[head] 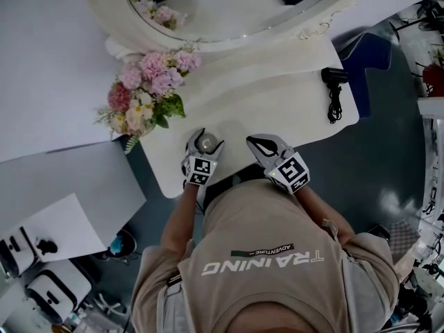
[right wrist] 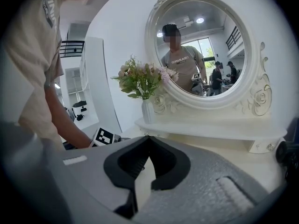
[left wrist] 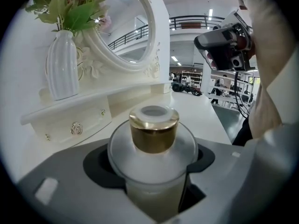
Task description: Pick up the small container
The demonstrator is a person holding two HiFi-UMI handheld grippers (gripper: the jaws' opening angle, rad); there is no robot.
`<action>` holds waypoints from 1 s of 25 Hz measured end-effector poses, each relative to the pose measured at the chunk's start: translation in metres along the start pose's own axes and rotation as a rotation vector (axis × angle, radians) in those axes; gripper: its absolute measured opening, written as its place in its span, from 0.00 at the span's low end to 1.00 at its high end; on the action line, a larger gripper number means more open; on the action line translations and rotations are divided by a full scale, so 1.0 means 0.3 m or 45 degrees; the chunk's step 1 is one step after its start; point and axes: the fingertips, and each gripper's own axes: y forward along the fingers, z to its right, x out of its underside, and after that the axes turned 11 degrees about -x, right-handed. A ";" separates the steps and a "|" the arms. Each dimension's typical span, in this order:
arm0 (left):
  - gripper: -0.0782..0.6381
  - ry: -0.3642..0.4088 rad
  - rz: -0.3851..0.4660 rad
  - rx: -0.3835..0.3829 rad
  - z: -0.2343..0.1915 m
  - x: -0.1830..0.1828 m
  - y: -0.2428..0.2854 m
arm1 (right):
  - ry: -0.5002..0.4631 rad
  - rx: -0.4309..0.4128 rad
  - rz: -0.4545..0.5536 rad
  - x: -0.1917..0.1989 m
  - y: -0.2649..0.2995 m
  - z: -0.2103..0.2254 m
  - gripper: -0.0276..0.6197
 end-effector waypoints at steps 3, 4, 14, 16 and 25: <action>0.61 0.007 -0.005 -0.001 0.001 0.001 -0.002 | 0.007 0.003 -0.005 0.008 0.001 0.002 0.05; 0.61 0.008 -0.010 0.000 0.001 0.002 -0.002 | 0.009 0.003 -0.007 0.009 0.001 0.001 0.05; 0.61 -0.020 -0.022 0.015 0.000 -0.040 -0.047 | 0.018 -0.007 -0.012 0.031 0.003 -0.021 0.05; 0.61 -0.032 -0.013 0.013 0.001 -0.059 -0.070 | 0.015 -0.017 -0.001 0.026 0.009 -0.030 0.05; 0.61 -0.064 -0.023 -0.035 -0.007 -0.140 -0.223 | -0.025 -0.081 0.039 -0.012 0.043 -0.056 0.05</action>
